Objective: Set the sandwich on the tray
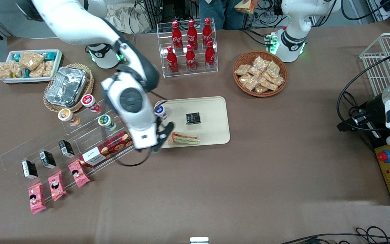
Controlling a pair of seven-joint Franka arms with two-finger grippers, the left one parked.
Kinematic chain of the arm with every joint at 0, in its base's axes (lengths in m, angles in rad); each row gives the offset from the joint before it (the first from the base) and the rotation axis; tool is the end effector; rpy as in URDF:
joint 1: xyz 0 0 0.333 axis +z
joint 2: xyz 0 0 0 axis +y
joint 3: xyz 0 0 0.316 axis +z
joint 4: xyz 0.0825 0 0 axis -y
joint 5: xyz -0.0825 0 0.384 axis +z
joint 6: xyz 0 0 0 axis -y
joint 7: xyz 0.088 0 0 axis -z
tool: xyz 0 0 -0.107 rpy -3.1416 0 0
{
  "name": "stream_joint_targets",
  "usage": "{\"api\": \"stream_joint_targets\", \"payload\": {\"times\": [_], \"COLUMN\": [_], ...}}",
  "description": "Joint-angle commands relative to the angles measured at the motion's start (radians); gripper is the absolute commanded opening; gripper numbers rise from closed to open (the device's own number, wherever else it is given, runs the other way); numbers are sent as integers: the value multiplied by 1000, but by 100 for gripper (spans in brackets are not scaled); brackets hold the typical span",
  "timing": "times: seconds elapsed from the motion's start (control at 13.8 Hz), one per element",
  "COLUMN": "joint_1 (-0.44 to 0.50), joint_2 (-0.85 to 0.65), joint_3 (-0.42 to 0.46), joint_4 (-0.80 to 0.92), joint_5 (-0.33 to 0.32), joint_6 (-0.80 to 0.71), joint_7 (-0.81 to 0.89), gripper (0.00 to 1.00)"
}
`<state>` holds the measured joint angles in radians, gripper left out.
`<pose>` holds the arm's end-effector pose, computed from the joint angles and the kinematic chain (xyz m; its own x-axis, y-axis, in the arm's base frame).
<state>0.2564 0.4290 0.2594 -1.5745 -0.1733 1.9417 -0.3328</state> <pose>0.5994 0.3012 0.3955 0.6249 0.7783 -0.0613 0.7806 -0.6242 0.0333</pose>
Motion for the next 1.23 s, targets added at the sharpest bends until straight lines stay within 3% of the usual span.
{"api": "stream_joint_targets", "payload": {"times": [0.0,0.22,0.51,0.65,1.16], "joint_1": [-13,-14,-13,-11,-14], "joint_2": [-100,-150,-196,-220,-268], "joint_3": [-171,-329,-537,-623,-723], "joint_4": [-16,-15,-19,-25,-27], "joint_5": [90,95,217,235,235], "joint_6": [-7,-18,-29,-32,-105], "joint_7": [-8,0,8,12,11], "gripper": [99,99,99,99,99]}}
